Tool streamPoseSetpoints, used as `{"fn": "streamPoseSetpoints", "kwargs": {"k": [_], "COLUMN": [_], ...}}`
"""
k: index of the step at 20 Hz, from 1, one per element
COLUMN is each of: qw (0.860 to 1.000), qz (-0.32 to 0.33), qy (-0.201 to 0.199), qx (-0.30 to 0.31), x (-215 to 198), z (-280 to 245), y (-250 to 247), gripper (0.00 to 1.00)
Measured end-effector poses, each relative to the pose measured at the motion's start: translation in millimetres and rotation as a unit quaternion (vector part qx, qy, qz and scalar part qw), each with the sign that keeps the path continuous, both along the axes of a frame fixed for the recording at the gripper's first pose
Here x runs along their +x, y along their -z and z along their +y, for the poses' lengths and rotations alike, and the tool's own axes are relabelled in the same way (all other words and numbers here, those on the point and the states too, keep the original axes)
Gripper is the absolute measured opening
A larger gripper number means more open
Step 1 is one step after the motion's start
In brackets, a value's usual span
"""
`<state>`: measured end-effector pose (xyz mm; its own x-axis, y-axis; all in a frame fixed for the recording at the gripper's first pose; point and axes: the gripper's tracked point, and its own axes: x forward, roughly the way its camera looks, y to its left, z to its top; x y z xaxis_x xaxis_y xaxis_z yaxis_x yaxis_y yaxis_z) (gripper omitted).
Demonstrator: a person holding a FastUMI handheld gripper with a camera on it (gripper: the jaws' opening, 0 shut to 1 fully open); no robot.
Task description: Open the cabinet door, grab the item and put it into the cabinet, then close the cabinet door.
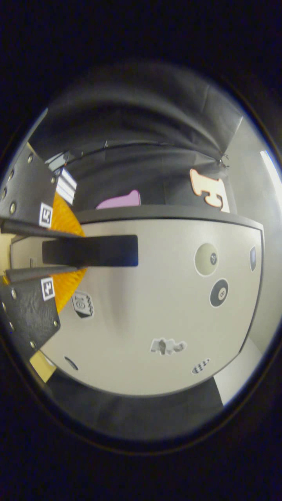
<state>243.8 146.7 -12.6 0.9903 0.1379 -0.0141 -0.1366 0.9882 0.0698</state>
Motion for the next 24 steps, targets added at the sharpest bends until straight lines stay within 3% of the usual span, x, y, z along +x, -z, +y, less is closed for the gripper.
{"fn": "streamPoseSetpoints", "kwargs": {"k": [5, 6, 12, 24], "qw": [1.0, 1.0, 1.0, 0.999], "qz": [0.02, 0.021, 0.022, 0.023], "qy": [0.002, -0.001, 0.009, 0.016], "qx": [0.009, 0.008, -0.003, 0.022], "x": [0, -3, -19, -105], "z": [0, -1, -9, -68], "y": [3, 4, 3, -4], "gripper": [0.31, 0.21, 0.22, 0.21]}}
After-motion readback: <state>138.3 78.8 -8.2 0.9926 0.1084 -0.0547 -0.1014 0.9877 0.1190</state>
